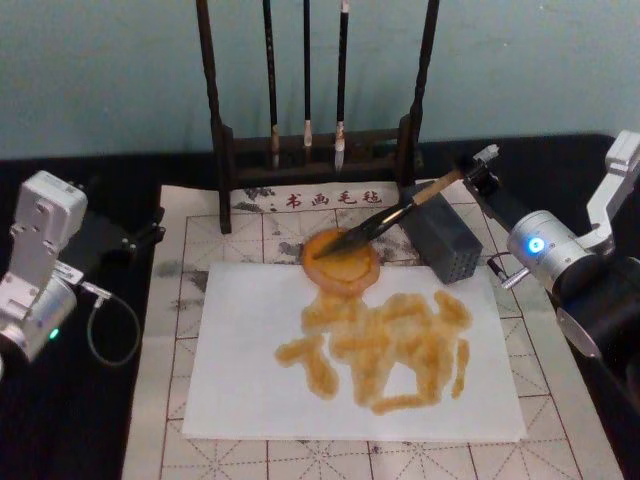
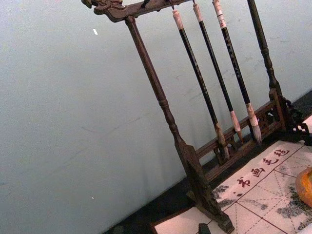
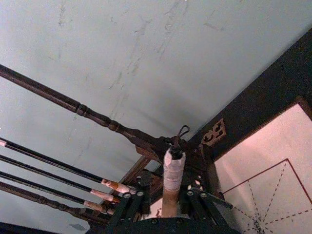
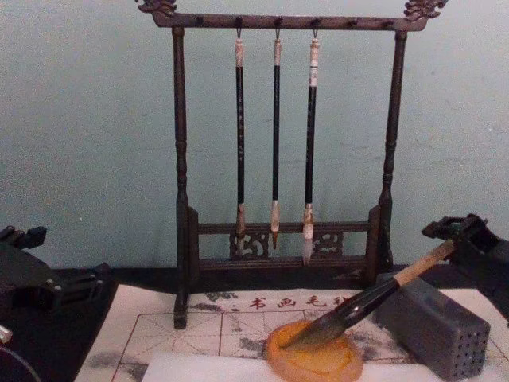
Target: Pick up the brush from the inkstone, write on the paper, then place the brush back to its original position.
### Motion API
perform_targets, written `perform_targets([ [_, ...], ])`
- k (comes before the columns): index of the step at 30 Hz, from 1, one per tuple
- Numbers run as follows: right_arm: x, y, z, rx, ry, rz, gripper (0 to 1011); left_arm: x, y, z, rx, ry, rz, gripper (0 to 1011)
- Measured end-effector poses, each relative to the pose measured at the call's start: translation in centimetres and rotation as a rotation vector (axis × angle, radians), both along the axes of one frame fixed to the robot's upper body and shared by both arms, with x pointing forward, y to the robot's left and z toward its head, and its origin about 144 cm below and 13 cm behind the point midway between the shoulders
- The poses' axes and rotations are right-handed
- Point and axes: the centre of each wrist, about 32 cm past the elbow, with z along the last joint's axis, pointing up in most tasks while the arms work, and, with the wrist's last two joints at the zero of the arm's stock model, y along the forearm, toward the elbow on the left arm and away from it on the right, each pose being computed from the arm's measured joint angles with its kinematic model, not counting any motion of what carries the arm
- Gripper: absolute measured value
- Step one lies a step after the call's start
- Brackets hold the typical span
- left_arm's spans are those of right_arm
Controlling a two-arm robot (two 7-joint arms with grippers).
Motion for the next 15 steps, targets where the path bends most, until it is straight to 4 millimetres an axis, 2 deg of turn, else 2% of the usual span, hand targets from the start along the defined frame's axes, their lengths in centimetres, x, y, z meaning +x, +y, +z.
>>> perform_targets([
  [3, 0.0, 0.0, 0.0, 0.0, 0.0, 0.0, 382, 0.0, 0.0, 0.0, 0.0, 0.0, 0.0, 1001],
  [7, 0.0, -0.01, 0.0, 0.001, 0.0, 0.0, 542, 0.0, 0.0, 0.0, 0.0, 0.0, 0.0, 1001],
  [12, 0.0, -0.01, 0.0, 0.001, 0.0, 0.0, 682, 0.0, 0.0, 0.0, 0.0, 0.0, 0.0, 1001],
  [13, 0.0, -0.01, 0.0, 0.001, 0.0, 0.0, 738, 0.0, 0.0, 0.0, 0.0, 0.0, 0.0, 1001],
  [15, 0.0, -0.01, 0.0, 0.001, 0.0, 0.0, 774, 0.0, 0.0, 0.0, 0.0, 0.0, 0.0, 1001],
])
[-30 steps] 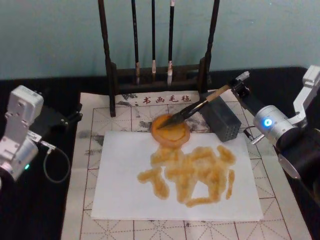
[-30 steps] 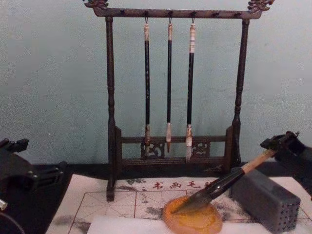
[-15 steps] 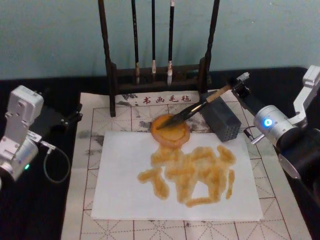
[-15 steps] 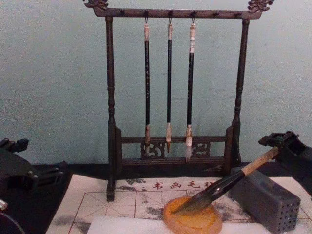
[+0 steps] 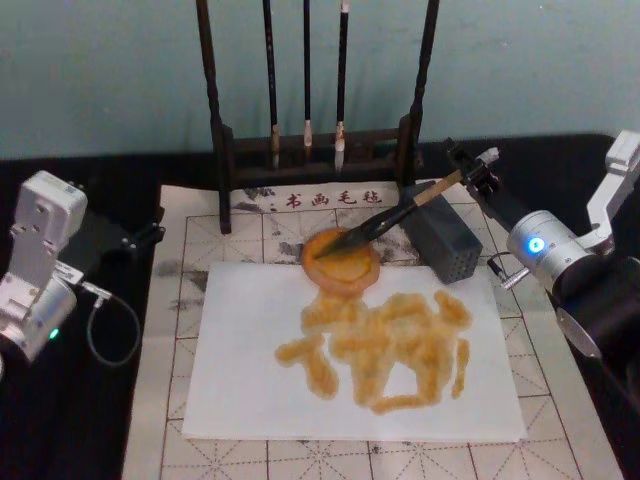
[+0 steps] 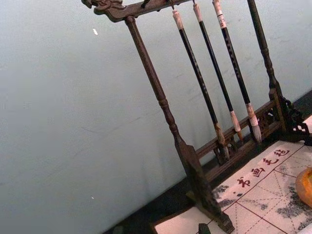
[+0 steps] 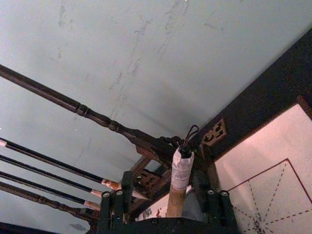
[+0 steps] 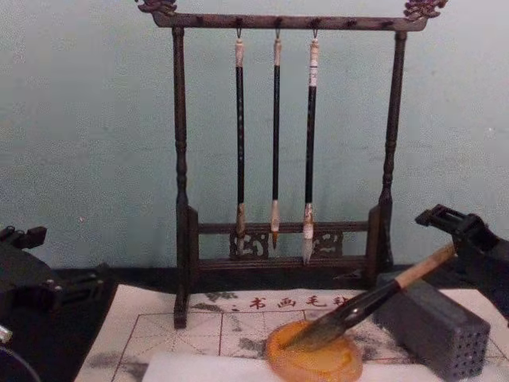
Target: Pick up the brush from the inkstone, write on the paper, then place the brush back to its original position.
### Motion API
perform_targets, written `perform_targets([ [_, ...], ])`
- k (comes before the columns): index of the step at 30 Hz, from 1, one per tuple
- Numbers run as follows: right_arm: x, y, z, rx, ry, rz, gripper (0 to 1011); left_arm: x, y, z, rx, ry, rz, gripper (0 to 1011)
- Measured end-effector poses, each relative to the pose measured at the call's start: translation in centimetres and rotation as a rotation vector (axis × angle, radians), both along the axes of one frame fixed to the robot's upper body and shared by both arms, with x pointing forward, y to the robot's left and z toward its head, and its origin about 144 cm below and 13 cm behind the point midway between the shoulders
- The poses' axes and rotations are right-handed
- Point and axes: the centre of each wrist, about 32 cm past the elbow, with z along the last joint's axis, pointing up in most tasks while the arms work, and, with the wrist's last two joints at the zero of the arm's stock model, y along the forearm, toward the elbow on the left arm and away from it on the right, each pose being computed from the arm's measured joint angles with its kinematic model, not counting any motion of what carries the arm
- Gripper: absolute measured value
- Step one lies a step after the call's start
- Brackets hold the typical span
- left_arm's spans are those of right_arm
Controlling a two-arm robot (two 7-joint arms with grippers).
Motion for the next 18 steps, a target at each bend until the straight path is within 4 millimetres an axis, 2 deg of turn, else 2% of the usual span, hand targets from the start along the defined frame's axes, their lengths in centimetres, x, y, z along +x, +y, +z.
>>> perform_targets([
  [8, 0.0, 0.0, -0.01, 0.0, 0.0, 0.0, 1002, 0.0, 0.0, 0.0, 0.0, 0.0, 0.0, 1001],
  [18, -0.17, -0.16, -0.05, 0.0, -0.001, 0.001, 1003, 0.0, 0.0, 0.0, 0.0, 0.0, 0.0, 1001],
])
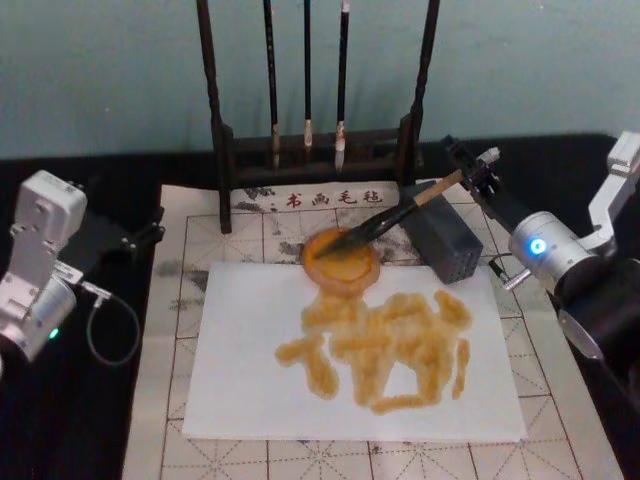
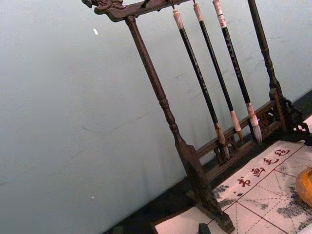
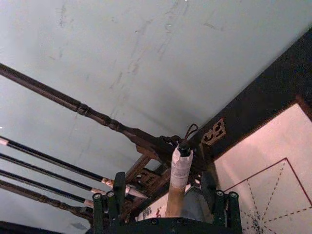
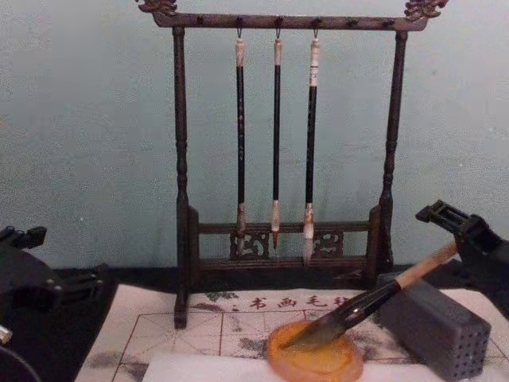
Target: Pick up the brush from the inkstone, write on the paper, then place the brush back to its original position.
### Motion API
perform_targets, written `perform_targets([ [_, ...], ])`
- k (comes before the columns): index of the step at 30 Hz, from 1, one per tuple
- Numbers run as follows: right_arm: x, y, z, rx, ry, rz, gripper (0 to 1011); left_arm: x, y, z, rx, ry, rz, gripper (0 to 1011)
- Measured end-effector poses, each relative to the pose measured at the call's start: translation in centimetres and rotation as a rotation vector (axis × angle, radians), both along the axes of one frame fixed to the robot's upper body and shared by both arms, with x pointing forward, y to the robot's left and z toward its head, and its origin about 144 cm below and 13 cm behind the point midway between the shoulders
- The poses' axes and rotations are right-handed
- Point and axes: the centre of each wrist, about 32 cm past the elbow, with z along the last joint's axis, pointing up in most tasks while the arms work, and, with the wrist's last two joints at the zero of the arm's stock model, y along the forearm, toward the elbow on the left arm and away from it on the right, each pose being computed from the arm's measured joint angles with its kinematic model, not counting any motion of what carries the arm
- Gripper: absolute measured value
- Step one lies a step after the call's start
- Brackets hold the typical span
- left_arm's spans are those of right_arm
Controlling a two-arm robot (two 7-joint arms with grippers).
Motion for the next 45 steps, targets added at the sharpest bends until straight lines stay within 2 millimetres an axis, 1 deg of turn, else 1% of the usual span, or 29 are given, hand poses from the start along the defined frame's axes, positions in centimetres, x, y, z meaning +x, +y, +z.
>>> perform_targets([
  [9, -1.5, -0.8, 0.4, -0.003, -0.019, 0.016, 1002, 0.0, 0.0, 0.0, 0.0, 0.0, 0.0, 1001],
  [14, -3.4, -1.4, 0.8, -0.011, -0.022, 0.008, 1002, 0.0, 0.0, 0.0, 0.0, 0.0, 0.0, 1001],
  [20, -5.0, -1.4, 0.8, -0.049, -0.031, 0.001, 1002, 0.0, 0.0, 0.0, 0.0, 0.0, 0.0, 1001],
  [24, -5.5, -1.2, 0.8, -0.093, -0.058, 0.01, 1002, 0.0, 0.0, 0.0, 0.0, 0.0, 0.0, 1001],
  [27, -6.0, -1.0, 0.8, -0.161, -0.097, 0.032, 1002, 0.0, 0.0, 0.0, 0.0, 0.0, 0.0, 1001],
  [29, -6.5, -0.6, 0.7, -0.255, -0.139, 0.053, 1002, 0.0, 0.0, 0.0, 0.0, 0.0, 0.0, 1001],
  [30, -6.5, -0.6, 0.7, -0.255, -0.139, 0.053, 1002, 0.0, 0.0, 0.0, 0.0, 0.0, 0.0, 1001],
  [34, -7.0, -0.1, 0.2, -0.442, -0.211, 0.076, 1002, 0.0, 0.0, 0.0, 0.0, 0.0, 0.0, 1001],
  [37, -7.3, 0.1, 0.0, -0.544, -0.246, 0.084, 1002, 0.0, 0.0, 0.0, 0.0, 0.0, 0.0, 1001],
  [39, -7.6, 0.4, -0.4, -0.693, -0.302, 0.086, 1002, 0.0, 0.0, 0.0, 0.0, 0.0, 0.0, 1001],
  [43, -7.9, 0.6, -0.9, -0.817, -0.337, 0.086, 1002, 0.0, 0.0, 0.0, 0.0, 0.0, 0.0, 1001],
  [45, -7.9, 0.7, -1.1, -0.849, -0.346, 0.084, 1002, 0.0, 0.0, 0.0, 0.0, 0.0, 0.0, 1001],
])
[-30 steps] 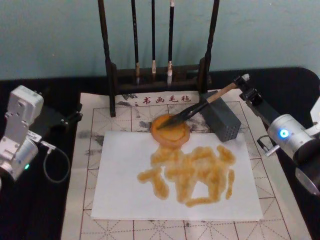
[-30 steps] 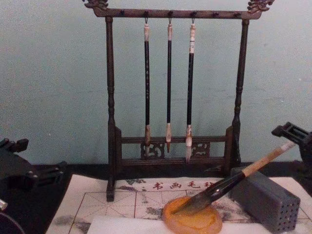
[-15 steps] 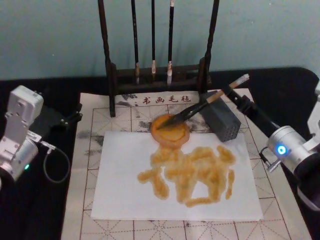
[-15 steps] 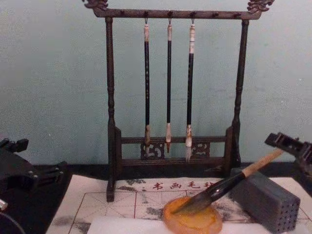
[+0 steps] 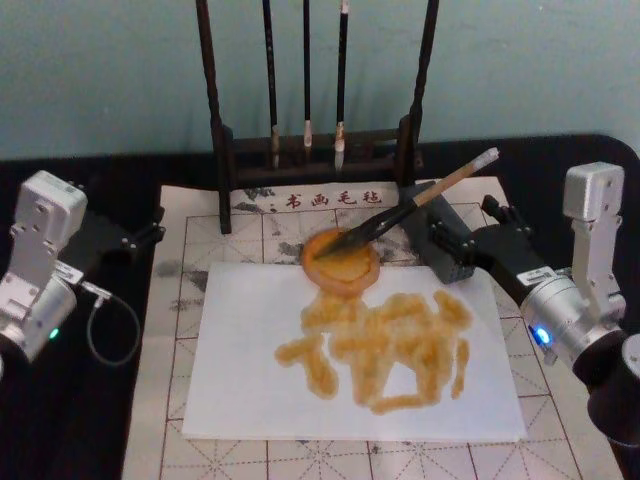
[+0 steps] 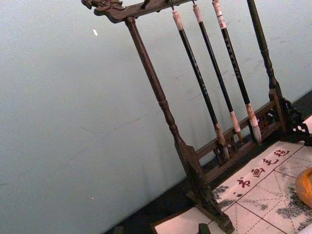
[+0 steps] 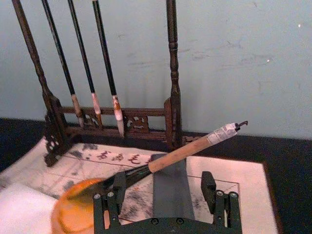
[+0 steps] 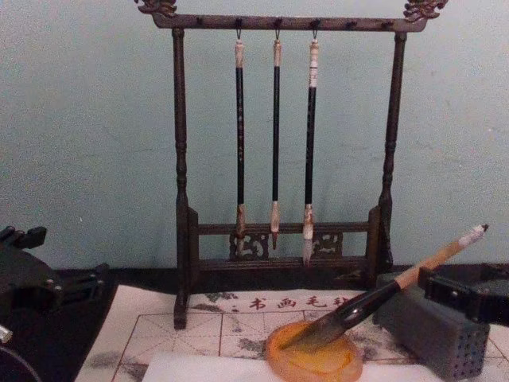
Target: Pick up the brush from the inkstone, write on the paper, then place the brush back to its original position.
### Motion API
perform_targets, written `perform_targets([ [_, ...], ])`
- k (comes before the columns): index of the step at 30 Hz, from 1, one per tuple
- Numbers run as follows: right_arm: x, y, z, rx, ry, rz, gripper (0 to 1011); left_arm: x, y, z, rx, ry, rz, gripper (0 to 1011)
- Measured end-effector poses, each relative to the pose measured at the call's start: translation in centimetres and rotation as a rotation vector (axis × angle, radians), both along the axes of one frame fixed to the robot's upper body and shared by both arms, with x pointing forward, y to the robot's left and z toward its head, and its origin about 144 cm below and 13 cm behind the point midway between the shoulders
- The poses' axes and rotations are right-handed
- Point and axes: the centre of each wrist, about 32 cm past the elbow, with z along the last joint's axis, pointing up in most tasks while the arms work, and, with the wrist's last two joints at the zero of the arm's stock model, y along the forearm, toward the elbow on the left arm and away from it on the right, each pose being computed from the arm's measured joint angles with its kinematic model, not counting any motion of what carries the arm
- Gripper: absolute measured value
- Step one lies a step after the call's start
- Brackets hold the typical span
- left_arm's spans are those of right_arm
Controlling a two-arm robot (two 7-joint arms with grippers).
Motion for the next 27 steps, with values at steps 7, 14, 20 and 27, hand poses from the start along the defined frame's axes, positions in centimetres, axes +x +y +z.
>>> perform_targets([
  [7, -0.17, 0.19, -0.57, -0.095, -0.042, -0.008, 1003, 0.0, 0.0, 0.0, 0.0, 0.0, 0.0, 1001],
  [14, -0.16, 0.22, -0.61, -0.1, -0.046, -0.011, 1002, 0.0, 0.0, 0.0, 0.0, 0.0, 0.0, 1001],
  [20, -0.14, 0.2, -0.57, -0.094, -0.044, -0.011, 1002, 0.0, 0.0, 0.0, 0.0, 0.0, 0.0, 1001],
  [27, -0.15, 0.19, -0.57, -0.09, -0.041, -0.011, 1002, 0.0, 0.0, 0.0, 0.0, 0.0, 0.0, 1001],
])
